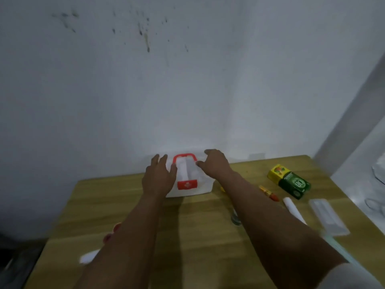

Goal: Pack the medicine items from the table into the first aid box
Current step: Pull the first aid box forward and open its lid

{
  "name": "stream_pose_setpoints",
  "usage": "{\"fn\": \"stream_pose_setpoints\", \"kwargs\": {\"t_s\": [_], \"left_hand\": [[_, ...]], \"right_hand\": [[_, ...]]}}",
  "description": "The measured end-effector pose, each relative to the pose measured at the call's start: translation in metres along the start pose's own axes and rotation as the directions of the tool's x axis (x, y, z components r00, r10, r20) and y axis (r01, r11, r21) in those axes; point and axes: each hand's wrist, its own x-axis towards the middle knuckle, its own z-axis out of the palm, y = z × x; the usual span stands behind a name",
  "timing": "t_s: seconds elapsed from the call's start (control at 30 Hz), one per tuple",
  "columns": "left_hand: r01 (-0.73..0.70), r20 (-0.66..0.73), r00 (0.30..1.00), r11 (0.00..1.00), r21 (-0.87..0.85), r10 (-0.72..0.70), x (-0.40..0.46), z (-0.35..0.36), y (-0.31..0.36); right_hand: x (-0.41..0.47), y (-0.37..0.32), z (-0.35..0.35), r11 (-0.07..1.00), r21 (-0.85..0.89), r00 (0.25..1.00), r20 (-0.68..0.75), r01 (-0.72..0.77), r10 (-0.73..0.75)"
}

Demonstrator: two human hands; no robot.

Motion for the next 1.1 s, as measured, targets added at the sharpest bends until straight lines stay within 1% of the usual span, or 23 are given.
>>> {"fn": "stream_pose_setpoints", "kwargs": {"t_s": [0.07,0.13,0.23,0.33,0.43,0.63,0.77,0.83,0.87,0.93,0.97,1.03,1.1], "left_hand": [[-0.022,-0.083,0.996,1.000,-0.004,0.022,-0.001,0.010,-0.007],[-0.058,-0.115,0.992,0.998,-0.015,0.056,-0.004,0.012,-0.012],[-0.085,-0.111,0.991,0.996,-0.029,0.081,-0.017,0.002,-0.018],[-0.115,-0.092,0.989,0.993,0.009,0.115,-0.047,-0.009,-0.023],[-0.115,-0.093,0.989,0.993,0.010,0.115,-0.081,-0.019,-0.029],[-0.145,-0.086,0.985,0.989,0.022,0.146,-0.136,-0.033,-0.036],[-0.154,-0.082,0.983,0.984,0.088,0.162,-0.165,-0.040,-0.037],[-0.155,-0.100,0.981,0.980,0.127,0.169,-0.177,-0.042,-0.038],[-0.161,-0.117,0.977,0.978,0.131,0.177,-0.183,-0.042,-0.038],[-0.187,-0.121,0.974,0.981,0.050,0.191,-0.194,-0.042,-0.041],[-0.209,-0.103,0.973,0.978,-0.017,0.206,-0.200,-0.040,-0.044],[-0.260,-0.059,0.965,0.957,-0.125,0.255,-0.211,-0.036,-0.053],[-0.294,-0.014,0.955,0.933,-0.207,0.297,-0.218,-0.031,-0.066]], "right_hand": [[-0.003,0.002,0.000,1.000,-0.010,1.000,-0.015,0.021,-0.021],[-0.012,0.003,0.000,1.000,-0.007,0.999,-0.033,0.020,-0.020],[-0.034,0.003,0.007,0.998,-0.044,0.995,-0.084,0.050,-0.054],[-0.066,0.005,0.020,0.990,-0.116,0.983,-0.153,0.083,-0.100],[-0.103,0.004,0.030,0.983,-0.148,0.971,-0.194,0.110,-0.138],[-0.168,0.008,0.040,0.977,-0.171,0.946,-0.274,0.127,-0.171],[-0.197,0.020,0.046,0.972,-0.181,0.933,-0.298,0.153,-0.202],[-0.209,0.030,0.050,0.955,-0.154,0.892,-0.345,0.253,-0.292],[-0.215,0.034,0.053,0.933,-0.131,0.851,-0.381,0.337,-0.361],[-0.226,0.042,0.062,0.857,-0.107,0.759,-0.419,0.503,-0.498],[-0.231,0.046,0.068,0.819,-0.139,0.730,-0.390,0.556,-0.561],[-0.233,0.054,0.081,0.765,-0.293,0.709,-0.290,0.573,-0.642],[-0.235,0.060,0.091,0.723,-0.429,0.705,-0.237,0.541,-0.668]]}}
